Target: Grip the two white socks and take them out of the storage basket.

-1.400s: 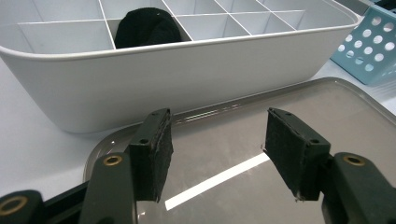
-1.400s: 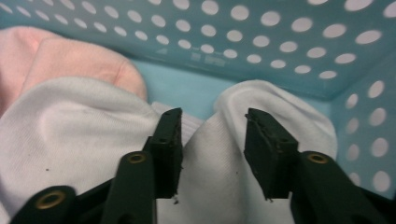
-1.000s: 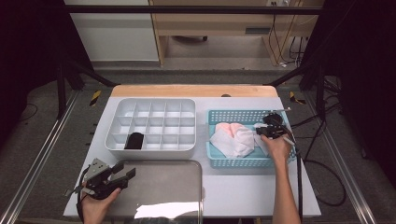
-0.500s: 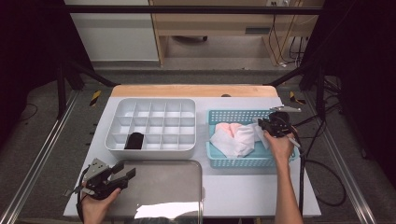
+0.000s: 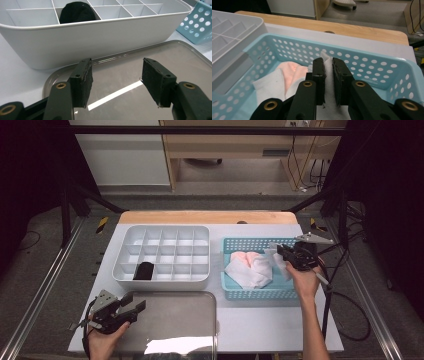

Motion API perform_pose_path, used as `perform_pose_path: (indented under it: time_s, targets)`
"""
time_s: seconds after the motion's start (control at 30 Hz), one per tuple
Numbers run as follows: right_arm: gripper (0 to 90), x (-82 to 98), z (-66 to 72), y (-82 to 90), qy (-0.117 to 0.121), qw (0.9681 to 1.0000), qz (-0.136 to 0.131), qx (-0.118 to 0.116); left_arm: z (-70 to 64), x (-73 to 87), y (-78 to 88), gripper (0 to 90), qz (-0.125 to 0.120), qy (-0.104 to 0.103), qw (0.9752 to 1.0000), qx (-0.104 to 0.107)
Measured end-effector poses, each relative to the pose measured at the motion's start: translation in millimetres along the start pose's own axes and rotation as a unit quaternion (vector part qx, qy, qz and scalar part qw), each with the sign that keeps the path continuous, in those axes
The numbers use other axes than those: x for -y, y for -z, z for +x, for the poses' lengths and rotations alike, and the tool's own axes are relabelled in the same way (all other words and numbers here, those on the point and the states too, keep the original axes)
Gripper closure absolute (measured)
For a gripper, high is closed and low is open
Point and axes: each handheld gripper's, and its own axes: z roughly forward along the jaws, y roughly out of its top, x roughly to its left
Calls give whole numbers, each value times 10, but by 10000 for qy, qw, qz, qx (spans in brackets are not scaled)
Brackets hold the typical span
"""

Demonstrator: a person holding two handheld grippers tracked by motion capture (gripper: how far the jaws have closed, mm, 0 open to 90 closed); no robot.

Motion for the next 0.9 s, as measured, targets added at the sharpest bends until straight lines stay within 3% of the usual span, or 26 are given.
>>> perform_pose_path:
  time_s: [0.37,0.57,0.9]
  targets:
    - [810,-45,245,339,177,9982,-394,-418,-2,-1,4,392,-17,5,10000,-70]
    - [810,-70,445,523,378,9949,-585,-733,-4,0,0,392,2,8,10000,-65]
    - [809,-27,800,791,731,9866,-739,-1257,-3,0,2,397,7,13,10000,-66]
